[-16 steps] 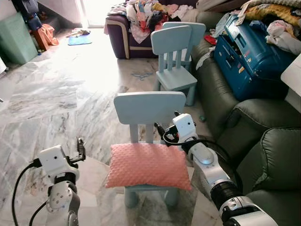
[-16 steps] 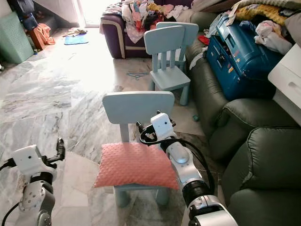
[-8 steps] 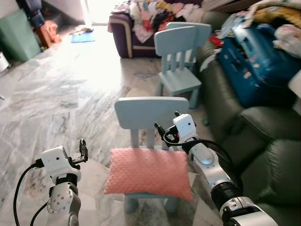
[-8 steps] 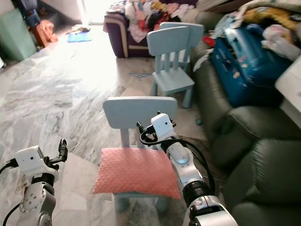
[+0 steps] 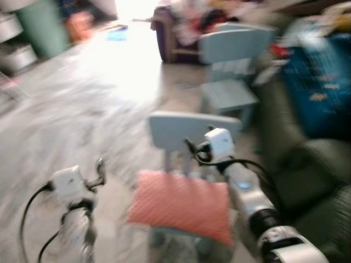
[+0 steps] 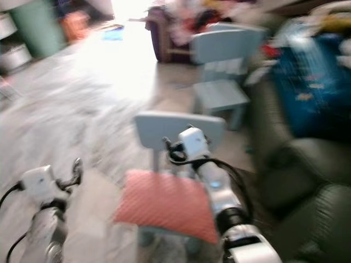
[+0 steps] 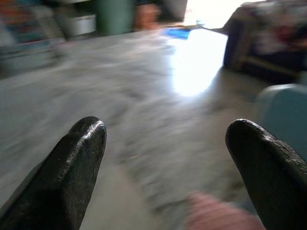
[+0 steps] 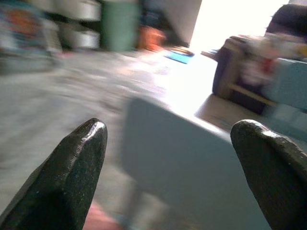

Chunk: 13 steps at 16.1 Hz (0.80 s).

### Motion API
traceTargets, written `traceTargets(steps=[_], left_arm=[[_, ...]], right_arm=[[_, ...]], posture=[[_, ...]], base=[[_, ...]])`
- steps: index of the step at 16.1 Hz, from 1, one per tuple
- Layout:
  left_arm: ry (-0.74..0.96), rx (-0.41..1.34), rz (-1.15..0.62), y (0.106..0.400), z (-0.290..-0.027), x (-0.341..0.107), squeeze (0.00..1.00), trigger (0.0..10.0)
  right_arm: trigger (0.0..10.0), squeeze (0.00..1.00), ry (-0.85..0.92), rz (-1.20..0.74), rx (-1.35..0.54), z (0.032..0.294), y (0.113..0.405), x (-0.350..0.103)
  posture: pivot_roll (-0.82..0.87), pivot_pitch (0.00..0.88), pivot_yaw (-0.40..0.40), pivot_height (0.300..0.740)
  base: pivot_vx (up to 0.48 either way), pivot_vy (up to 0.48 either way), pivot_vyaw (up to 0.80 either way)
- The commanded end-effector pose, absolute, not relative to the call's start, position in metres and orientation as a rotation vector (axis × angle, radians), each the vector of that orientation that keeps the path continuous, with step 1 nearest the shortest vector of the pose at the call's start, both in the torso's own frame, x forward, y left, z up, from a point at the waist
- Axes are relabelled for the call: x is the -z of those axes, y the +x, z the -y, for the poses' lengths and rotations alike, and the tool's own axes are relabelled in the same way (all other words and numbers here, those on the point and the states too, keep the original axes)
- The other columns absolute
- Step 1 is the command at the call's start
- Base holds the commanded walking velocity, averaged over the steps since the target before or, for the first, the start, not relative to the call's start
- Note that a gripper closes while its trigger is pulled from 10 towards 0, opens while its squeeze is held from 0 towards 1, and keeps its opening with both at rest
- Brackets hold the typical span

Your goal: Move the pillow to the sofa

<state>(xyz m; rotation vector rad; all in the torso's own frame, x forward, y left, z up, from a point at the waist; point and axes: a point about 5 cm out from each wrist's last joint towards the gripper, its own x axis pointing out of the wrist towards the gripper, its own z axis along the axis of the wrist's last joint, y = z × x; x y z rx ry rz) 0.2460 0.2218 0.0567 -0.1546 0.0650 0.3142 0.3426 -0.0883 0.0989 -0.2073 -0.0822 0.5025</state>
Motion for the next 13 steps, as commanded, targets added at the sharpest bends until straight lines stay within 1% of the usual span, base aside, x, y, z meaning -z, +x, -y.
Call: traceTargets(steps=[1,13], left_arm=[[-0.155,-0.315,-0.059,0.2482,-0.2215,-0.0591,0.00,10.0],[-0.165,-0.306,-0.080,0.2484,-0.2172,-0.0550,0.00,10.0]], right_arm=[[10.0,0.00,-0.214,0.078,-0.501,0.0921,0.3418,-0.0976],[10.0,0.00,-0.208,0.067,-0.488,0.0939,0.3422,-0.0968]], posture=[[-0.12,0.102,0.007,0.740],[-0.13,0.107,0.005,0.740]], base=[[0.000,0.000,0.00],[0.000,0.000,0.00]])
